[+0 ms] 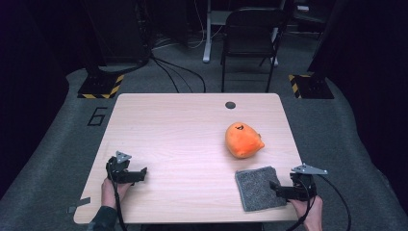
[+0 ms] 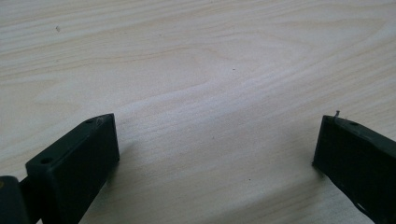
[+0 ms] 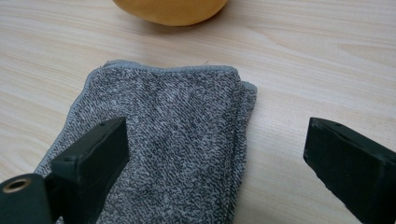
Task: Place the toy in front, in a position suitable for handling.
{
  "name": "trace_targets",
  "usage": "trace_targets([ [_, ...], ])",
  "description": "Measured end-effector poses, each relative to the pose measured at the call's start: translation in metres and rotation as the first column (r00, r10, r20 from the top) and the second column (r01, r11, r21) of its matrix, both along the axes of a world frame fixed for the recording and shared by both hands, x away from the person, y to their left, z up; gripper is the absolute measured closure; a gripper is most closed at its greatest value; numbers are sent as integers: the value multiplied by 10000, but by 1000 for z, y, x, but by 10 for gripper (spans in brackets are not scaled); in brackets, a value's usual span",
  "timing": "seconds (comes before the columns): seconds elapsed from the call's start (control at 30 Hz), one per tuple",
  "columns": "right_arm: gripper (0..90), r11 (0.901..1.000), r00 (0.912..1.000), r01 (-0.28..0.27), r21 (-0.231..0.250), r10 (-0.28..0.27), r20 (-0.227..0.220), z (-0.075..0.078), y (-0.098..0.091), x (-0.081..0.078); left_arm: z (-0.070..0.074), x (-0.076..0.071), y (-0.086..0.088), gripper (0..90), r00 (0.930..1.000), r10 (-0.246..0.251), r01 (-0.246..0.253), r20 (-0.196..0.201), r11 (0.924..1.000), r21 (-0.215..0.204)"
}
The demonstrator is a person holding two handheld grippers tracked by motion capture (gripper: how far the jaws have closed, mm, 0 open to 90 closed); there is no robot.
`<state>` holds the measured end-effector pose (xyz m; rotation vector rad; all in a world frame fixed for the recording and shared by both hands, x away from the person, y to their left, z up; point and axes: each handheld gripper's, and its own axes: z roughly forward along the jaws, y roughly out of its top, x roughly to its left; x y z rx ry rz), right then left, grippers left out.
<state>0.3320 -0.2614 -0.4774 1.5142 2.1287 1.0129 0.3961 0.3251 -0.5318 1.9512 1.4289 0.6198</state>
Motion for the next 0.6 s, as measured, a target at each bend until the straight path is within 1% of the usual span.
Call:
trace_targets([
  [0.03, 65, 10000, 10000, 28, 22, -28, -57, 0, 0, 0, 0, 1, 0, 2, 10000, -23, 23, 12, 10000, 3],
  [0.1, 66, 9999, 9999, -115, -128, 114, -115, -2, 0, -1, 0, 2, -1, 2, 10000, -10, 10, 34, 10000, -39],
  [0.23, 66, 9996, 9998, -207, -177, 207, 16, 0, 1, -2, 0, 1, 0, 3, 10000, -9, 9, 26, 10000, -6],
  [0.3, 67, 9999, 9999, -99, -88, 100, 46, 2, 4, -2, 0, 0, 1, 3, 10000, -87, 87, 14, 10000, -11],
  [0.33, 67, 9996, 9998, -186, -231, 188, 86, 3, 6, -1, 0, 0, 1, 3, 9999, -102, 102, 12, 9999, -4],
  [0.4, 67, 9990, 9996, -255, -369, 260, 135, 4, 11, 0, 0, 0, 1, 3, 9999, -107, 107, 12, 9999, -15],
  [0.5, 67, 9983, 9993, -314, -481, 323, 171, 7, 19, -1, 0, -1, 1, 3, 9999, -123, 123, 37, 9999, -22],
  [0.6, 69, 9970, 9984, -446, -627, 467, 316, 13, 24, 2, 0, -2, 1, 3, 9999, -124, 124, 35, 9999, -10],
])
